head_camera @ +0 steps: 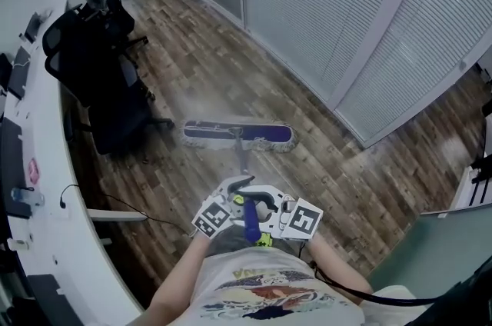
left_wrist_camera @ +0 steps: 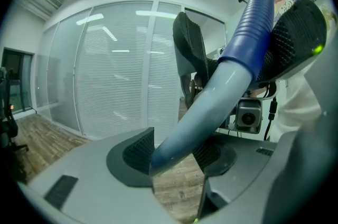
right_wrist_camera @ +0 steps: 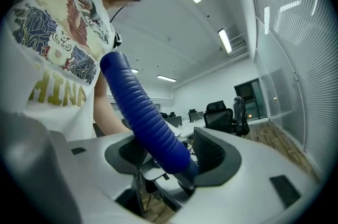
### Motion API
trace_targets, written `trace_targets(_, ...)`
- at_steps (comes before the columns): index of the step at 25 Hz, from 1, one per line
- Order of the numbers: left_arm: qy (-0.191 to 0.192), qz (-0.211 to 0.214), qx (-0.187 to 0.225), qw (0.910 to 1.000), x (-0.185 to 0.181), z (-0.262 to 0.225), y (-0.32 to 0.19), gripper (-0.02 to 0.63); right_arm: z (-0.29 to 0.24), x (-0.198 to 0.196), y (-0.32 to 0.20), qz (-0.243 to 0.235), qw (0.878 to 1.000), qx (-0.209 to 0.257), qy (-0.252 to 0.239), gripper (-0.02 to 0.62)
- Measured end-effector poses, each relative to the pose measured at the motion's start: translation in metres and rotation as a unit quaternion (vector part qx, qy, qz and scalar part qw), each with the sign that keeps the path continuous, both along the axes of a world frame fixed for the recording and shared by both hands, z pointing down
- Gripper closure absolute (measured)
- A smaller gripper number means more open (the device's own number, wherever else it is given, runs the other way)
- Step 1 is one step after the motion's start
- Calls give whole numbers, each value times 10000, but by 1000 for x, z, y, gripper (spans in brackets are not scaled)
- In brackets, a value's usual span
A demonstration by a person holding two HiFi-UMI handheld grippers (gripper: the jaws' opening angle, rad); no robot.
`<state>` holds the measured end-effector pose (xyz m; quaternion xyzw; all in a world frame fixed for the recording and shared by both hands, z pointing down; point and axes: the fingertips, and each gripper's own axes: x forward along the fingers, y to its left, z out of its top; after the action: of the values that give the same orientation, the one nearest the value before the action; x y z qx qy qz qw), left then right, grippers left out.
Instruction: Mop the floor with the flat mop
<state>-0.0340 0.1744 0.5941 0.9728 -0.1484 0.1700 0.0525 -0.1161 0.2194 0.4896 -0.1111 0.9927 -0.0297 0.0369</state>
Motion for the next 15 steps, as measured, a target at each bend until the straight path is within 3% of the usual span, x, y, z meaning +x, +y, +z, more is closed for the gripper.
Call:
trace_targets(9, 10, 40, 59, 10000, -3, 10, 13, 417, 8, -5, 15, -63, 9998, 166, -6, 353)
trace_targets(13, 40, 164, 20, 9999, -6, 21, 12, 416, 28, -7, 15, -248, 9990, 122, 352, 351)
trace_targets(15, 103, 178, -37, 9998, -8, 22, 7, 407, 16, -11, 7, -176, 9998, 77, -74, 348)
